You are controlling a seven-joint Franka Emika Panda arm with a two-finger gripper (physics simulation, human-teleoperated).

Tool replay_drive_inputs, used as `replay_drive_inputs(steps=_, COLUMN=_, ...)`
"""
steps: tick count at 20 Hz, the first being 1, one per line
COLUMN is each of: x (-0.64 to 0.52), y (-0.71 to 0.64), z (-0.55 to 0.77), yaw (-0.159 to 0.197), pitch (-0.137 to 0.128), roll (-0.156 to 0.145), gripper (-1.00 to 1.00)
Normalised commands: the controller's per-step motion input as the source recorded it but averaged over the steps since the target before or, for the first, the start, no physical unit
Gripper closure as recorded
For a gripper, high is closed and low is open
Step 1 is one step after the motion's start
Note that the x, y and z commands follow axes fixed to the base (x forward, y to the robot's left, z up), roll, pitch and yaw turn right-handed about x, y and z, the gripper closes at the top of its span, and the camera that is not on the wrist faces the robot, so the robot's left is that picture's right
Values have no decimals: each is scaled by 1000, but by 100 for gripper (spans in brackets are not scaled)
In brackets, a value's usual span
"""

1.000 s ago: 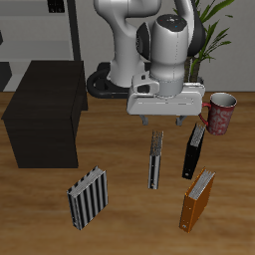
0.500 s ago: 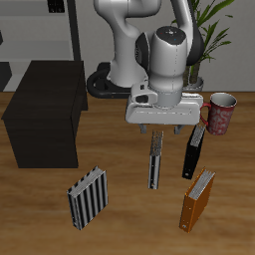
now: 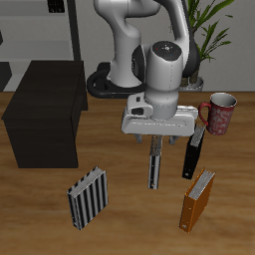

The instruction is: Place the left striped book flat on top of the shelf

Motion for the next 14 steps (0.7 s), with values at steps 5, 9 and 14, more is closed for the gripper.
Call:
replay_drive_inputs(steps=5, x=65, y=-72, z=-276, yaw=-16, pitch=36, roll=-7, gripper=-100)
replay_drive_inputs(steps=9, x=40, y=-31, z=-283, yaw=-8, pitch=38, roll=15, gripper=-100)
replay_drive_inputs(steps=14, x=38, y=-18, z=-159, yaw=-2, pitch=20, roll=7, gripper=100)
